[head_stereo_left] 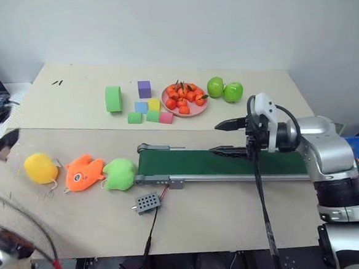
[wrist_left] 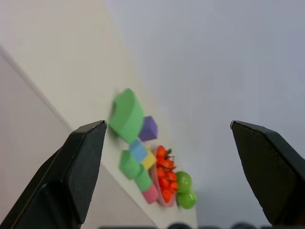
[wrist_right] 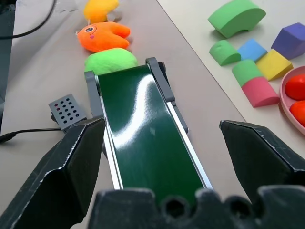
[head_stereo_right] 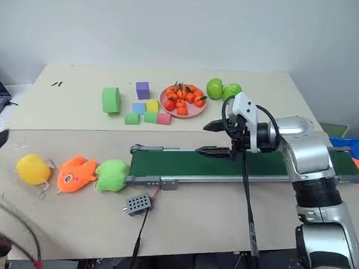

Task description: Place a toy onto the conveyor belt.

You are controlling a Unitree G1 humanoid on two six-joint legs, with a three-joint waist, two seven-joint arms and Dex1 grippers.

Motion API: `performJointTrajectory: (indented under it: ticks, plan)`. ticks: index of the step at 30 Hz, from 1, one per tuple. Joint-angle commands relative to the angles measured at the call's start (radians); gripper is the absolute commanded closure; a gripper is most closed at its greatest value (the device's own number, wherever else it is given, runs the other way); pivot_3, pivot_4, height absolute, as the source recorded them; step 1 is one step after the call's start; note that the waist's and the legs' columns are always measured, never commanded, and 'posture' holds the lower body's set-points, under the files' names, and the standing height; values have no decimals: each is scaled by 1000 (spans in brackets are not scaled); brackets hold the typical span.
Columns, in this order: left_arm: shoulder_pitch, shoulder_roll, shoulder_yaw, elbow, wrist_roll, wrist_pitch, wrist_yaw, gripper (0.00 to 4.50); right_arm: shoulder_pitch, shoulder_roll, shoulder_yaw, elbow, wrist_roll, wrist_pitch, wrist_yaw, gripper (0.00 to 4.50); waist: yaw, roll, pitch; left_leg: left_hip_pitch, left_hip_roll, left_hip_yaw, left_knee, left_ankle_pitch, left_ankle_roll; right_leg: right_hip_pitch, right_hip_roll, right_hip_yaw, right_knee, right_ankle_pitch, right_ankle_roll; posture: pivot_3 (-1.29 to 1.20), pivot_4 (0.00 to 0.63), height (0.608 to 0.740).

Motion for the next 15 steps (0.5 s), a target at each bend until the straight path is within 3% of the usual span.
performJointTrajectory:
  ticks: [1, 7, 15]
  plan:
    - [75, 18, 95, -17, -98, 11, 50, 58, -56, 23, 13, 35, -18, -55, 44, 0, 7, -1, 0, 0, 1, -1, 0, 0, -1, 0, 0, -2, 0, 0, 0, 0, 150, 739]
    - [265, -33, 150, -30, -203, 33, 69, 58, -97, 48, 36, 94, -40, -84, 96, 0, 16, -1, 0, 1, 0, -2, 1, 1, -2, 1, 0, -2, 0, 0, 0, 0, 150, 739]
    - [342, -104, -11, -31, -169, 4, 27, 58, -101, 46, 33, 87, -48, -73, 117, 0, 21, -1, 0, 1, 0, -1, 1, 1, -2, 2, 0, -2, 1, 0, -1, 0, 150, 739]
